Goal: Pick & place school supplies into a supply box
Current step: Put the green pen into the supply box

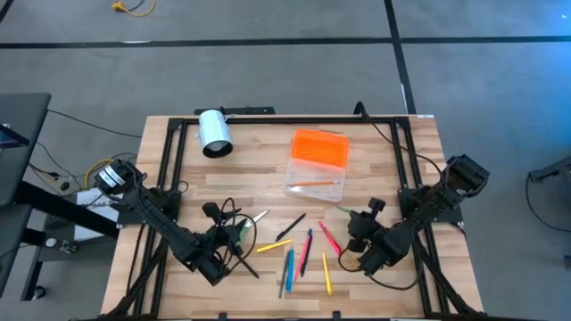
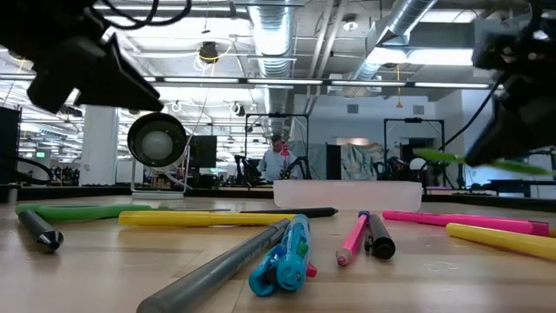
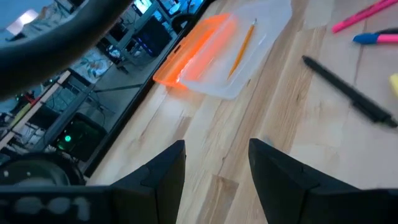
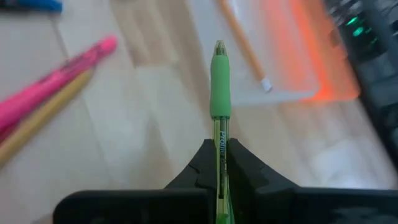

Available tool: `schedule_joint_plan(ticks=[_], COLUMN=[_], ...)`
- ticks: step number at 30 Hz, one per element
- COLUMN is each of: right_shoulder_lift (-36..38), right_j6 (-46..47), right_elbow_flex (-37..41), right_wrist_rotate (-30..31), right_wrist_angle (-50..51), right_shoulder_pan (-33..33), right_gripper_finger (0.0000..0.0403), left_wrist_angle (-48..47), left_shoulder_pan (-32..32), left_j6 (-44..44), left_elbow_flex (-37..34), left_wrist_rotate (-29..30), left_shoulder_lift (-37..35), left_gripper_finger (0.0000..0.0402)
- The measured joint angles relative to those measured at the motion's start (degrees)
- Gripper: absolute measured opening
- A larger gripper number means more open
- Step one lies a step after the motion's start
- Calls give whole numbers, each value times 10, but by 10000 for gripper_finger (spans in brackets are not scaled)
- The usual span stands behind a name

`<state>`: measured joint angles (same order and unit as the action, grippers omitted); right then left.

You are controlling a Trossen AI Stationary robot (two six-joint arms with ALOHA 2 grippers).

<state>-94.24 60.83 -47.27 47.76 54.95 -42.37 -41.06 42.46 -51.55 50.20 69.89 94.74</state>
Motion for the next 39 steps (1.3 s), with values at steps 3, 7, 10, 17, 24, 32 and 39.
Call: schedule_joint_plan(ticks=[3, 7, 10, 17, 24, 32, 39], right_shoulder_lift=[0, 1, 1, 1, 2, 2, 2], right_j6=[-25, -88, -137, -321, -526, -564, -559], right_elbow_flex=[-22, -47, -58, -60, -60, -60, -60], right_wrist_rotate=[30, 74, 97, 100, 12, -77, -106], right_wrist_angle=[32, 34, 21, -122, -308, -344, -345], right_shoulder_pan=[20, 64, 108, 214, 300, 377, 403], right_gripper_finger=[1, 0, 0, 4, 5, 13, 51], left_wrist_angle=[6, 17, 16, 16, 16, 16, 16], left_shoulder_pan=[0, 0, 0, 0, 0, 0, 0], left_j6=[-21, -25, -25, -19, -13, -14, -14], left_elbow_flex=[-13, -24, -25, -25, -25, -25, -25], left_wrist_rotate=[2, 5, 5, 15, 15, 12, 11], left_shoulder_lift=[0, 0, 0, 0, 0, 0, 0], left_gripper_finger=[169, 169, 169, 169, 169, 169, 169])
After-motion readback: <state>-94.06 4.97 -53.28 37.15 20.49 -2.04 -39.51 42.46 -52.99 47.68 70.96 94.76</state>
